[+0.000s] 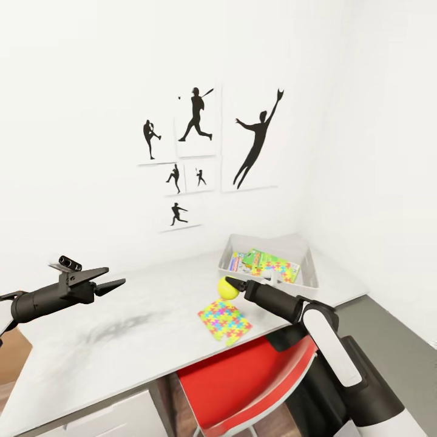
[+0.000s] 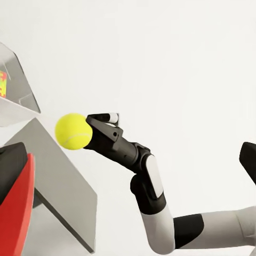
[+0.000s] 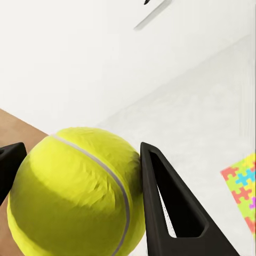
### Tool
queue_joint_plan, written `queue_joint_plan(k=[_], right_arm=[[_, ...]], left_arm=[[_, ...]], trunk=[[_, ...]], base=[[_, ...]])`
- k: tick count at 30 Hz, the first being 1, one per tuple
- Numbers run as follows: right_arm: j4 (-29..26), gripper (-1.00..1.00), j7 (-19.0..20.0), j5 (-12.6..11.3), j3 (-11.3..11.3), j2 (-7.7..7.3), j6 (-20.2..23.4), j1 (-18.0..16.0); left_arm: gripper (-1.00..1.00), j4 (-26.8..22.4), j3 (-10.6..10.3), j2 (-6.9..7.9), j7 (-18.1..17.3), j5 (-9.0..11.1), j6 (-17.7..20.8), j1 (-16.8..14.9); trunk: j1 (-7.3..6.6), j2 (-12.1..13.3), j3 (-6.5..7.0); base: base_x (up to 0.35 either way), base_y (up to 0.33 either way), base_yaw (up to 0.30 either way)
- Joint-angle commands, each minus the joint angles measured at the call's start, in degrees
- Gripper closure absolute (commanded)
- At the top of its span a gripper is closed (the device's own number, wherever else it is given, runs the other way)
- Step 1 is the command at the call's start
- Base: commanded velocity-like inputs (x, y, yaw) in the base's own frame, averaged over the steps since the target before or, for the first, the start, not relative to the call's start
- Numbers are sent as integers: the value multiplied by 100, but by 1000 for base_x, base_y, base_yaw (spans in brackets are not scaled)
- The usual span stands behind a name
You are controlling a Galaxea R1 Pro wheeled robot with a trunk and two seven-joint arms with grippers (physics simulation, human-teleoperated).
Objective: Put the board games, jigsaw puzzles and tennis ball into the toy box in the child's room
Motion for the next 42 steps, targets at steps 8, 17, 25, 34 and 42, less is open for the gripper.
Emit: queue_joint_plan(k=[8, 17, 25, 34, 42], right_arm=[[0, 100, -16, -12, 3, 3, 7, -4], [-4, 100, -93, -27, -373, 39, 541, -428], [1691, 100, -845, -21, -1643, 195, 1977, -2775], [3989, 100, -2851, 20, -1677, 161, 1977, -3612], [4346, 100, -3348, 58, -1666, 63, 1840, -3687]], left_arm=[[-100, 9, -11, 5, -17, 7, 19, -9], [-100, 11, -11, -12, -12, 9, 15, -7], [-100, 11, -11, -11, -17, 12, 13, -7], [-100, 11, -11, -4, -17, 12, 17, -7], [-100, 11, -11, -3, -17, 16, 17, -7]], trunk=[[4, -13, -13], [4, -13, -13], [4, -13, -13], [4, -13, -13], [4, -13, -13]], base=[[0, -73, 0], [0, -2, 0], [0, 0, 0], [0, 0, 0], [0, 0, 0]])
